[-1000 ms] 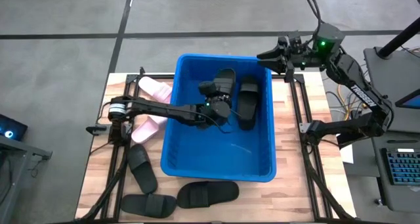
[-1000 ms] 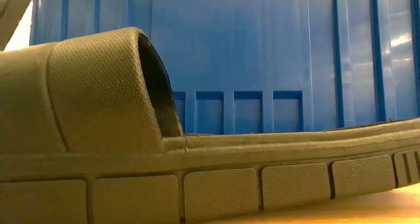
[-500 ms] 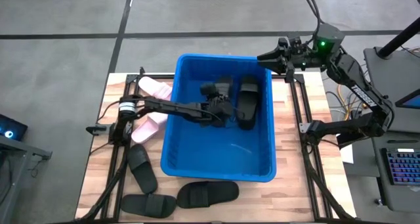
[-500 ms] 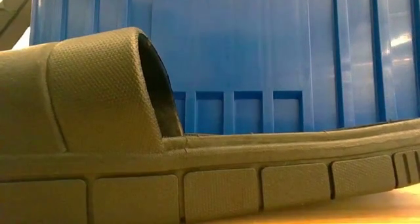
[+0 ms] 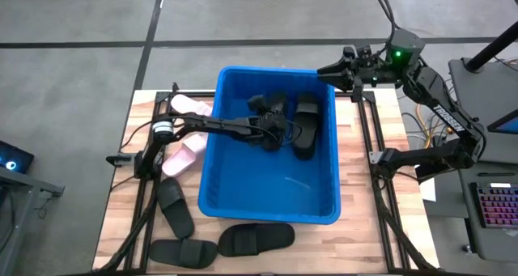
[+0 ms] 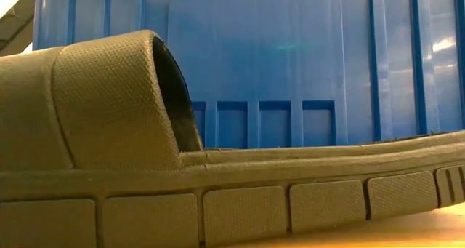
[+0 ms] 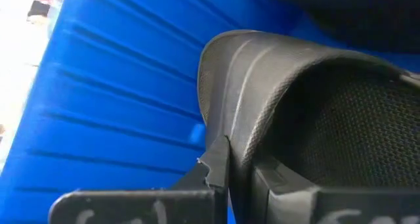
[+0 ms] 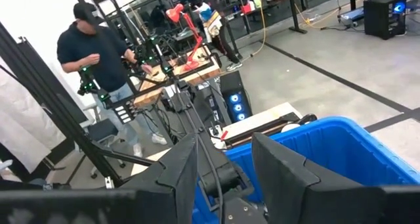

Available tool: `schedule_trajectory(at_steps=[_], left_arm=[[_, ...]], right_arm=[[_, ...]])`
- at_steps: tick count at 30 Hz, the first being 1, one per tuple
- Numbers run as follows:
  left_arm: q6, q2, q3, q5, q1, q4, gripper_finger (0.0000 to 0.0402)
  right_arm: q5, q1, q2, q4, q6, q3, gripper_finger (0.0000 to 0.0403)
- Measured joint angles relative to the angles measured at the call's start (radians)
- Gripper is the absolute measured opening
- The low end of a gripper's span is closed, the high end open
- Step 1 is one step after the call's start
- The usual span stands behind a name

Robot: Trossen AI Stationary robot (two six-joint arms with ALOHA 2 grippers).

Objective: Pick and place slides into bin
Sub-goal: Put the black slide into the blue bin

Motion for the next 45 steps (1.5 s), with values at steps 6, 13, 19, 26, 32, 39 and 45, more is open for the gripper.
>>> schedule_trajectory(at_steps=[6, 13, 19, 26, 32, 39, 45], left_arm=[[0.000, 0.029, 0.000, 0.071, 0.001, 0.026, 0.0000], [0.001, 0.030, 0.000, 0.073, 0.008, 0.101, 0.0000], [-0.004, 0.047, -0.001, 0.098, 0.017, 0.103, 0.0000], [-0.049, 0.049, -0.002, 0.145, 0.023, 0.122, 0.0035], [-0.052, 0.059, -0.002, 0.158, 0.032, 0.138, 0.0105], [-0.054, 0.057, 0.003, 0.295, 0.039, 0.147, 0.0197], [-0.124, 0.047, 0.047, 0.438, 0.037, 0.094, 0.0258]], right_arm=[[0.000, 0.000, 0.000, 0.000, -0.001, 0.000, 0.0136], [0.000, 0.000, 0.000, 0.001, -0.003, 0.000, 0.0132], [0.000, 0.000, 0.000, 0.016, 0.056, 0.001, 0.0134], [0.000, 0.000, 0.000, 0.016, 0.059, 0.017, 0.0128], [0.000, 0.000, 0.000, 0.016, 0.059, 0.022, 0.0132], [0.000, 0.000, 0.000, 0.015, 0.053, 0.024, 0.0126], [0.000, 0.000, 0.000, 0.015, 0.052, 0.024, 0.0128]])
